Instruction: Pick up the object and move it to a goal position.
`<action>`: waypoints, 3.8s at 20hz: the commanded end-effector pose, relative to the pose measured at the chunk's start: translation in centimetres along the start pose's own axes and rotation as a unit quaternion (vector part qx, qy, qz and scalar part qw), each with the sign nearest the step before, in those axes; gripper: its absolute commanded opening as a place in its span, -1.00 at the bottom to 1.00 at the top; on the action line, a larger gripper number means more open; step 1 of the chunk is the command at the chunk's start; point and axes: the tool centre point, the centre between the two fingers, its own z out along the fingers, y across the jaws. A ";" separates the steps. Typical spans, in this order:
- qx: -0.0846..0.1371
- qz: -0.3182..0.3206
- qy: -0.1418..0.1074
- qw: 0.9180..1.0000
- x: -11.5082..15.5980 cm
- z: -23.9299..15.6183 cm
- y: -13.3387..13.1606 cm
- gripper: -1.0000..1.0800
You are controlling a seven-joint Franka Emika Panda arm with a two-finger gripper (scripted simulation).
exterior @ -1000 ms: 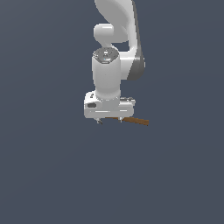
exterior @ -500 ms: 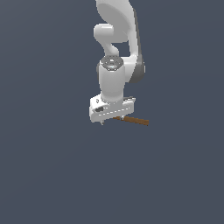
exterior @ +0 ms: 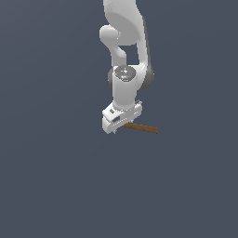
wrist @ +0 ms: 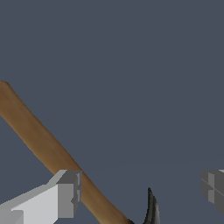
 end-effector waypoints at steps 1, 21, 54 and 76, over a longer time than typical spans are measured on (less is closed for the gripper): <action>0.001 -0.042 -0.002 0.999 -0.4 0.8 -0.9 0.92; 0.014 -0.281 -0.009 0.960 -2.8 4.6 -6.1 0.92; 0.014 -0.291 -0.009 0.956 -3.1 9.8 -6.5 -1.00; 0.017 -0.295 -0.011 0.955 -1.0 0.0 -7.6 -1.00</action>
